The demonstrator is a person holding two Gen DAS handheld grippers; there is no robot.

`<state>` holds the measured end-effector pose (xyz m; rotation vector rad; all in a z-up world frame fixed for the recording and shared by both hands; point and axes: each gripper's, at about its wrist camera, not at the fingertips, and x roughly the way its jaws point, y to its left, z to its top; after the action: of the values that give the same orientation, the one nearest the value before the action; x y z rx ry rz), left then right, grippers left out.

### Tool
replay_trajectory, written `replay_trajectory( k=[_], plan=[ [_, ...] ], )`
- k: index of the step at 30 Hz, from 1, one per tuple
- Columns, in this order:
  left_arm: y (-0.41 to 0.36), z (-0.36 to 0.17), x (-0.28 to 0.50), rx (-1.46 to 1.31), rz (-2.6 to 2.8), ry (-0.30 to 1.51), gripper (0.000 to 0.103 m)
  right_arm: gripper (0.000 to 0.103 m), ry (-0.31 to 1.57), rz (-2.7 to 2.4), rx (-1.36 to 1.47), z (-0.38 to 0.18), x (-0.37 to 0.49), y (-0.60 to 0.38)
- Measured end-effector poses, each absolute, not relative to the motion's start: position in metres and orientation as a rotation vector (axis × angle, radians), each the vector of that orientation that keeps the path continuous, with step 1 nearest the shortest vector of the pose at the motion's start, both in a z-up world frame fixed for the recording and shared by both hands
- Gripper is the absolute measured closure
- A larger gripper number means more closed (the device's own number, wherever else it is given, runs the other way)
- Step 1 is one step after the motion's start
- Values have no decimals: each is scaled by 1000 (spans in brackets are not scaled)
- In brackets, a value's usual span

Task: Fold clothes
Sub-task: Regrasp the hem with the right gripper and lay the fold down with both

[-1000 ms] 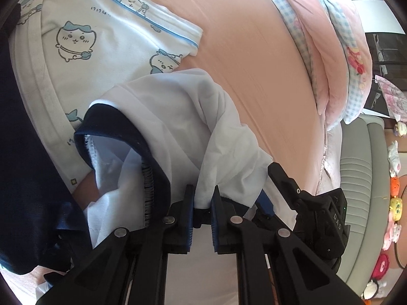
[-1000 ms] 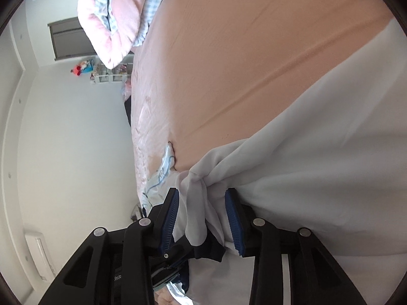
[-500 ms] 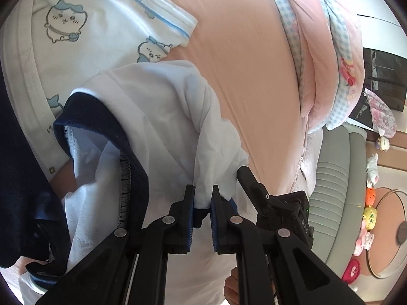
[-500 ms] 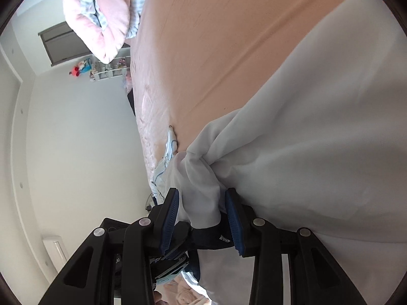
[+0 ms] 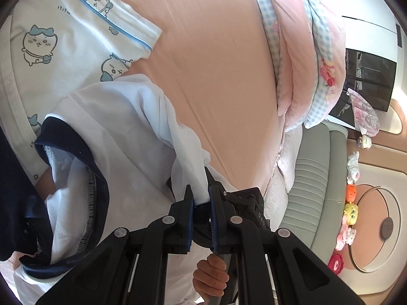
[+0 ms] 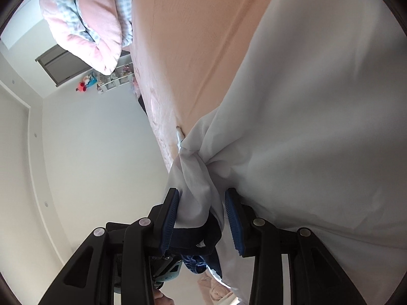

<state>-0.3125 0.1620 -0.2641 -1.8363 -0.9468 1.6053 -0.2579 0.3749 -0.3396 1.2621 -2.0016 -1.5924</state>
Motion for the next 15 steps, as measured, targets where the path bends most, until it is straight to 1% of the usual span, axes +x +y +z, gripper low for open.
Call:
replay_trajectory(
  k=[2, 3, 4, 5, 6, 12, 15],
  plan=[
    [162, -267, -310, -1849, 1609, -938, 94, 66, -2009, -1619, 1243, -337, -255, 373],
    [162, -268, -309, -1856, 1611, -933, 94, 69, -2015, -1637, 1231, -336, -253, 373],
    [162, -269, -308, -1862, 1613, -929, 94, 73, -2013, -1662, 1231, -334, -251, 374],
    [162, -271, -307, -1869, 1615, -924, 94, 86, -1994, -1698, 1246, -331, -249, 375],
    [162, -272, -306, -1876, 1617, -920, 94, 92, -1963, -1747, 1263, -327, -249, 376],
    [160, -285, -298, -1928, 1625, -891, 94, 94, -1739, -2018, 1350, -304, -259, 383],
    [158, -295, -294, -1961, 1628, -872, 94, 94, -1638, -2042, 1418, -299, -262, 381]
  ],
)
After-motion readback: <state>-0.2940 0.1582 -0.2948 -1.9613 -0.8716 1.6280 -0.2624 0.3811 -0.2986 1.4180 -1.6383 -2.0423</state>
